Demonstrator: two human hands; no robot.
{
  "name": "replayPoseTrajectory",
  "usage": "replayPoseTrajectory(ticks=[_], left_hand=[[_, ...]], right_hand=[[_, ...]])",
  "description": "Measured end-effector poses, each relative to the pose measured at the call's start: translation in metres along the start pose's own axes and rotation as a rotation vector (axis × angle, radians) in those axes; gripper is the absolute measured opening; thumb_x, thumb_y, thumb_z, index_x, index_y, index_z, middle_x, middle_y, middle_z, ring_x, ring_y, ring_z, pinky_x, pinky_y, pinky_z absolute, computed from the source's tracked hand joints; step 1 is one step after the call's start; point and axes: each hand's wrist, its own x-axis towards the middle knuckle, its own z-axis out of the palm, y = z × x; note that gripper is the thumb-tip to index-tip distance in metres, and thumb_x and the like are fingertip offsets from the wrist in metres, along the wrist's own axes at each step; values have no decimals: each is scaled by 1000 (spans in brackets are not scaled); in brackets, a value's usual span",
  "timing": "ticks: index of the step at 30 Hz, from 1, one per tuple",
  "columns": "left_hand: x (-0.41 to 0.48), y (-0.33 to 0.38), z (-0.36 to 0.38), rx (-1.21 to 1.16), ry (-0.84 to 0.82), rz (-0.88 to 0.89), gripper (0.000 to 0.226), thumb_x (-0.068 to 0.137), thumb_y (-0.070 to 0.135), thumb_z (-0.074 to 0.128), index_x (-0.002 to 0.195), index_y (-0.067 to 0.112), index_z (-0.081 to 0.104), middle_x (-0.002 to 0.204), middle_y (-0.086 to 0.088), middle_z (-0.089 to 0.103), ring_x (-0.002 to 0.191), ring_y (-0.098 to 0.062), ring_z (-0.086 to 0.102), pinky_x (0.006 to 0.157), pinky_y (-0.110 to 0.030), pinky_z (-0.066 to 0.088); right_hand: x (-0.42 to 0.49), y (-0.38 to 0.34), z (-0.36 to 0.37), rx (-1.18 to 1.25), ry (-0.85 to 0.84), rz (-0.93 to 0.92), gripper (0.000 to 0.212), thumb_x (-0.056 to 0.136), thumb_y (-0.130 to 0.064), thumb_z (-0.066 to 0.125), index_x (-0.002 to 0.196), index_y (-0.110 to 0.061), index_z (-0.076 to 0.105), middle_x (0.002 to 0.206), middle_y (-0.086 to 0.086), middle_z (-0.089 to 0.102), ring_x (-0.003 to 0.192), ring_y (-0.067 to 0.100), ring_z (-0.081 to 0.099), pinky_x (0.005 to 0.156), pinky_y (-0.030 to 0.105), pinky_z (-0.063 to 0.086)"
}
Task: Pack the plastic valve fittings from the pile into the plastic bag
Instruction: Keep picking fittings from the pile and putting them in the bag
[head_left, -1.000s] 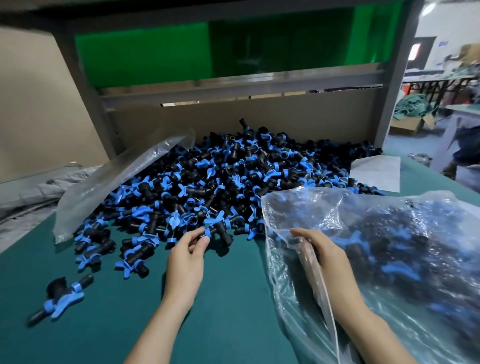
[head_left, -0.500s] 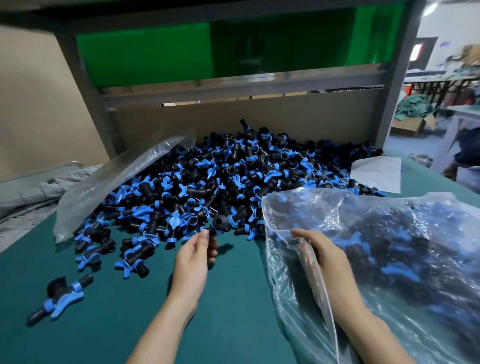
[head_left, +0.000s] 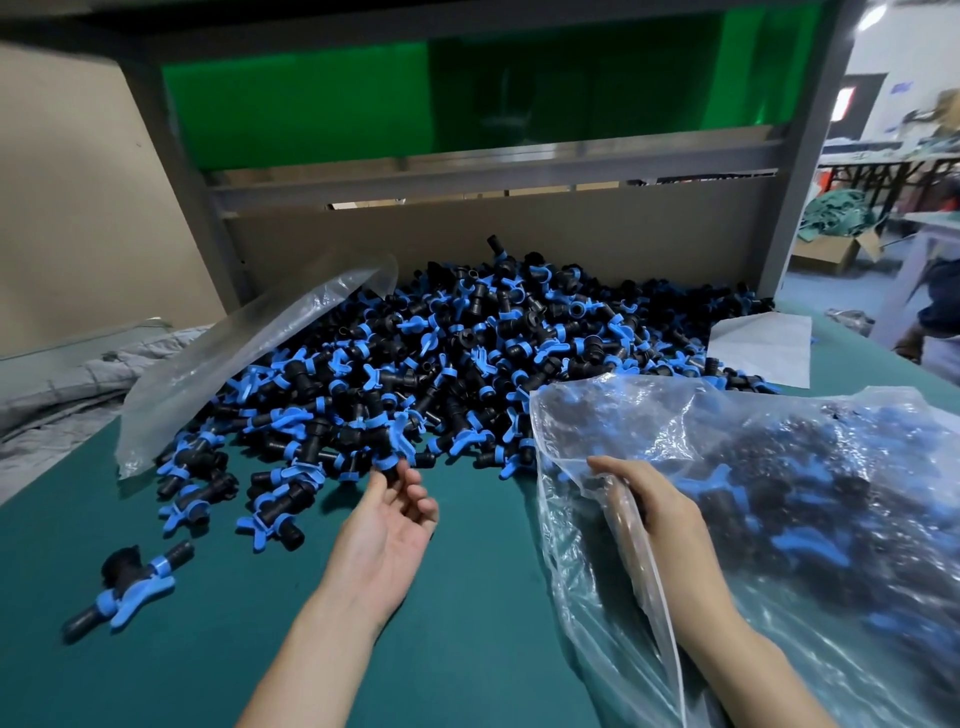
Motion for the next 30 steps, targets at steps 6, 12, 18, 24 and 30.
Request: replayPoseTrajectory(ticks=[6, 12, 18, 24, 30], left_hand=[[-6, 0, 3, -52, -69, -36, 22, 104, 11, 40, 109, 2, 60, 81, -6, 63, 65, -12, 56, 57, -25, 50], [-10, -2, 6, -3, -77, -5, 20, 101, 1, 38, 106, 0, 57, 85, -9, 62, 66, -13, 56, 65, -26, 47], [-9, -2, 5, 148, -77, 107, 17, 99, 1, 46, 101, 6, 61, 79, -4, 63, 67, -10, 58, 63, -24, 52], [-10, -6, 7, 298, -79, 259, 24, 95, -11, 49, 107, 5, 63, 77, -2, 72, 73, -10, 69, 69, -19, 56], [-13, -8, 9, 379, -86, 253, 24, 94, -9, 52, 109, 5, 64, 75, -3, 71, 73, -10, 69, 69, -19, 57]], right_hand=[[0, 0, -1, -4, -12, 4, 40, 95, -8, 56, 120, -39, 62, 112, -35, 60, 108, -14, 53, 84, 13, 41], [-1, 1, -1, 2, -2, -20, 39, 95, -6, 56, 119, -37, 63, 110, -27, 63, 105, -9, 56, 83, 13, 42], [0, -1, -1, 4, -5, -9, 35, 96, -10, 56, 118, -34, 64, 110, -28, 63, 105, -12, 55, 83, 6, 40], [-1, -4, -2, 5, 0, -5, 33, 97, -12, 54, 119, -34, 64, 112, -31, 62, 107, -13, 54, 84, 6, 39], [-1, -10, -4, 7, 2, -9, 39, 95, -5, 57, 120, -32, 64, 115, -32, 60, 110, -15, 53, 86, 3, 38]])
